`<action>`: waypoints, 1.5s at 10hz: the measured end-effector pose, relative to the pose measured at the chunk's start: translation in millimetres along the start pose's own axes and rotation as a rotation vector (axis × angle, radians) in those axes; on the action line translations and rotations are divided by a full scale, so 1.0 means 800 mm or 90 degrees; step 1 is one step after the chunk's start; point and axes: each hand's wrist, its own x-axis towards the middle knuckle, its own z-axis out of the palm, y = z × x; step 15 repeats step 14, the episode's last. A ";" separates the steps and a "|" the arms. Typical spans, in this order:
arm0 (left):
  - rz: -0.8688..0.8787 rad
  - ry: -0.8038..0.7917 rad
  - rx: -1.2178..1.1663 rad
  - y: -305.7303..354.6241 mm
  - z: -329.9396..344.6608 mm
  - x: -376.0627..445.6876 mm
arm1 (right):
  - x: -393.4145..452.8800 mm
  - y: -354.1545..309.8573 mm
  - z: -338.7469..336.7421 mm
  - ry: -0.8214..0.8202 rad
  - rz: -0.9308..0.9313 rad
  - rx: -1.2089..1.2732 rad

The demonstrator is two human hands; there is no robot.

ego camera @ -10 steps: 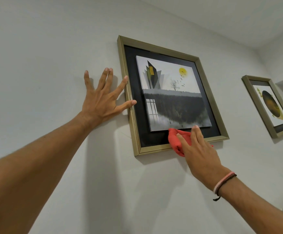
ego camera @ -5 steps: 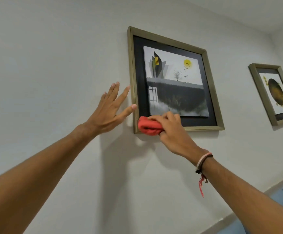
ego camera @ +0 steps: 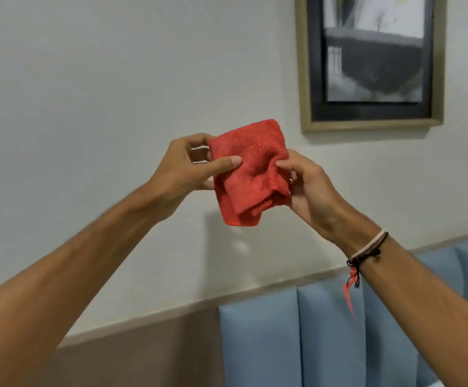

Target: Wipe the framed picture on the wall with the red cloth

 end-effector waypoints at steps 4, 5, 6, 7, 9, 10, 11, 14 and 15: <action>-0.245 0.208 0.032 -0.234 -0.021 -0.331 | -0.226 0.295 0.109 -0.042 0.387 0.037; -0.355 0.171 0.083 -0.331 0.001 -0.453 | -0.323 0.407 0.109 -0.050 0.552 0.051; -0.457 0.134 0.086 -0.395 0.020 -0.535 | -0.391 0.480 0.106 -0.038 0.654 0.046; -0.618 0.067 0.065 -0.484 0.063 -0.652 | -0.495 0.577 0.096 -0.003 0.783 -0.005; -0.820 -0.020 0.024 -0.589 0.147 -0.802 | -0.629 0.701 0.068 0.038 0.916 -0.153; -0.871 -0.048 0.045 -0.625 0.179 -0.852 | -0.672 0.753 0.057 0.013 0.936 -0.228; -0.901 -0.072 0.089 -0.651 0.210 -0.900 | -0.715 0.796 0.045 -0.004 0.963 -0.288; -0.717 -0.239 0.227 -0.639 0.193 -0.898 | -0.701 0.781 0.044 -0.296 0.742 -0.475; -0.717 -0.239 0.227 -0.639 0.193 -0.898 | -0.701 0.781 0.044 -0.296 0.742 -0.475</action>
